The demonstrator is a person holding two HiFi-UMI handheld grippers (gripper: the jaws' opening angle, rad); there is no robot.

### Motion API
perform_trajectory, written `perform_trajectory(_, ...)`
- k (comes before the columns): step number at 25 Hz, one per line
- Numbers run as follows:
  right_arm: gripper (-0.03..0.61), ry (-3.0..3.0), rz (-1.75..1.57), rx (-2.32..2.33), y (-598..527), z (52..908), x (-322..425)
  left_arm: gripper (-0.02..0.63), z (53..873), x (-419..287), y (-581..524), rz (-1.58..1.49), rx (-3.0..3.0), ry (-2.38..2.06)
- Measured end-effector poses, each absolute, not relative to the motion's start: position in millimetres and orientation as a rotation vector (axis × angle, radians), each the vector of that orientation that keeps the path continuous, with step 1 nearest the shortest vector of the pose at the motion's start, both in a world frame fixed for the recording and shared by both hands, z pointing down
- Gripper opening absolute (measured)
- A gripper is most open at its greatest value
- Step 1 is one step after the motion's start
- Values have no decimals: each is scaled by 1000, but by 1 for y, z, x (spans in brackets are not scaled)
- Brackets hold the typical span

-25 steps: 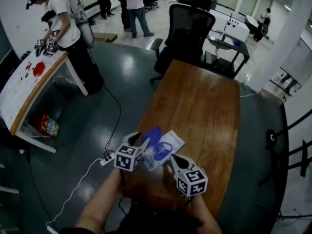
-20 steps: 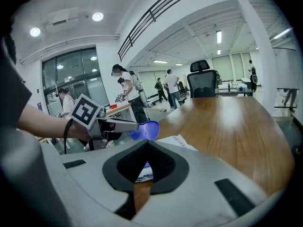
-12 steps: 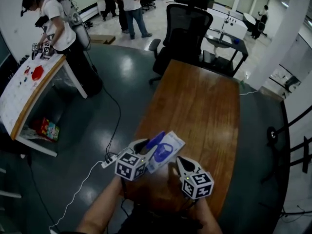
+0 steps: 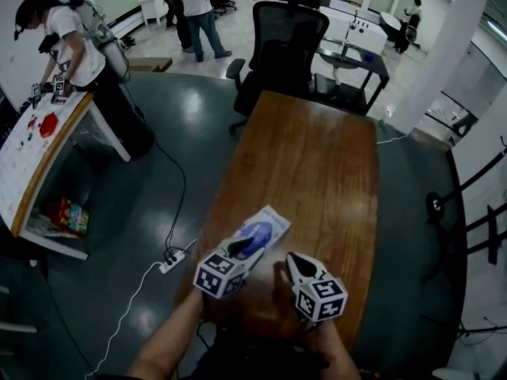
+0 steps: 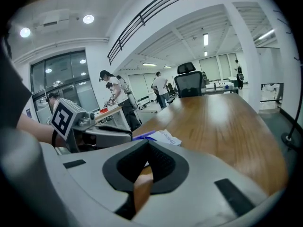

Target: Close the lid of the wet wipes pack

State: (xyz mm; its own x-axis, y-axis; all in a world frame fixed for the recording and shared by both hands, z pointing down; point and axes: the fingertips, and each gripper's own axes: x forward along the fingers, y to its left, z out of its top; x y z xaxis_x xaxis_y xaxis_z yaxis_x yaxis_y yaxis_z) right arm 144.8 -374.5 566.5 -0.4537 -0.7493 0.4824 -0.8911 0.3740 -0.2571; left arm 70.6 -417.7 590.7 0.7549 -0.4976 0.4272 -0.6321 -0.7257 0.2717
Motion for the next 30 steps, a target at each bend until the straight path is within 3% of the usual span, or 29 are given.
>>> perform_trajectory(4,9,-2334,723,1462,-369,569,152,154,618,75,-424,572,2489,-900)
perform_trajectory(6,9,-2328,726,1463,-366,570,153,20,628,70,-430,674,2477,-974)
perform_trajectory(7,9,-2326,728,1463,-365,571,153,6,633,68,-432,728,2479,-997)
perform_trajectory(19,9,-2319,727,1470,-364,572,163,6,662,71,-431,953,2469,-1034)
perform_trajectory(30,9,-2333,717,1467,-363,567,161,5,641,61,-429,852,2469,-1095)
